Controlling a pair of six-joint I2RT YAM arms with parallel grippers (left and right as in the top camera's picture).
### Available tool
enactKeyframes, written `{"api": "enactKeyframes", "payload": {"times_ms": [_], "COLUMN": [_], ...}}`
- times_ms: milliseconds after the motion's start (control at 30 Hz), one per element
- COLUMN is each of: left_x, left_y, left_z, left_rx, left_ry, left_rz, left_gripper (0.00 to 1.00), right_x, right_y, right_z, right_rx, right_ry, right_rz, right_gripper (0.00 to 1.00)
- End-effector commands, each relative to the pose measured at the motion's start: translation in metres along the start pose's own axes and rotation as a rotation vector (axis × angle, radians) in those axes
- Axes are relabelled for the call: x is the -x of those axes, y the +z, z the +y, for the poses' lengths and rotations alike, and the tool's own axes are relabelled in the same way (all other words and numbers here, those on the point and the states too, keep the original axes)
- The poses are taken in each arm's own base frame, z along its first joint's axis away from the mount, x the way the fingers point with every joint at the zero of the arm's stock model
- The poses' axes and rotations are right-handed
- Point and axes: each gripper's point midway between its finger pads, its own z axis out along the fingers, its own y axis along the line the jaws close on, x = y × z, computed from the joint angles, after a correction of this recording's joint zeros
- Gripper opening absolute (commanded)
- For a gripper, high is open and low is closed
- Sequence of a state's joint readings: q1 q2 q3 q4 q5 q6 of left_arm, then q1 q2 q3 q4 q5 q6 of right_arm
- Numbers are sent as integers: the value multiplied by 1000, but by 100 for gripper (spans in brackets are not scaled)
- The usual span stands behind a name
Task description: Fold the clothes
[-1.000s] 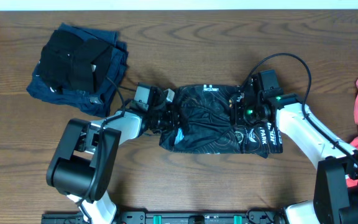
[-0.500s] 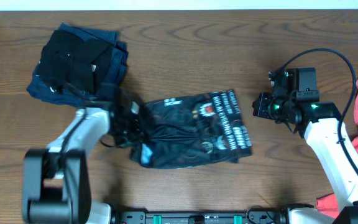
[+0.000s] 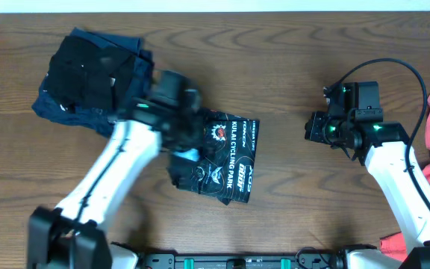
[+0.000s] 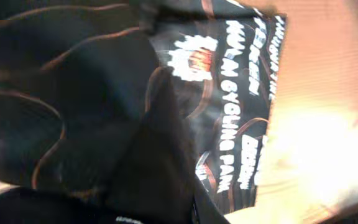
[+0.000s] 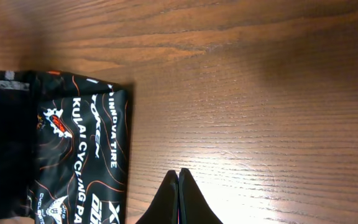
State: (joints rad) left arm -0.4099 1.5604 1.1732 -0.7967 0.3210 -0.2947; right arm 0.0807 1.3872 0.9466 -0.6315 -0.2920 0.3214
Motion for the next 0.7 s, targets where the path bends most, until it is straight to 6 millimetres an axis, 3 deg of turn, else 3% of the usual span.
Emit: {"api": "enactKeyframes", "payload": {"times_ms": [0,200,333,400,500,667], "left_x": [-13,-34,-45,-42,-31,-13], "left_y": [30,85,93,88,69,14], "left_z": [-12,-61,-83,-90,-99,-112], "left_rx": [96,59,36,20,-2,-42], "left_ry": [-11,57,124,133,134,163], "left_rz": [42,87,90,71,38,-35], "left_gripper": [6,10,41,51,55,61], "right_x": [2,2,1,1,1,-6], "right_y": [-1,-1,-1,-1,-1,2], "right_z": [-4,-4,-4,-5,-5,9], "right_rx": [-11,-12,-13,-14,-23,23], "right_ry": [4,4,5,5,2,-98], "right_rz": [-7,-7,-3,-1,-5,19], "right_gripper": [1,1,1,1,2,12]}}
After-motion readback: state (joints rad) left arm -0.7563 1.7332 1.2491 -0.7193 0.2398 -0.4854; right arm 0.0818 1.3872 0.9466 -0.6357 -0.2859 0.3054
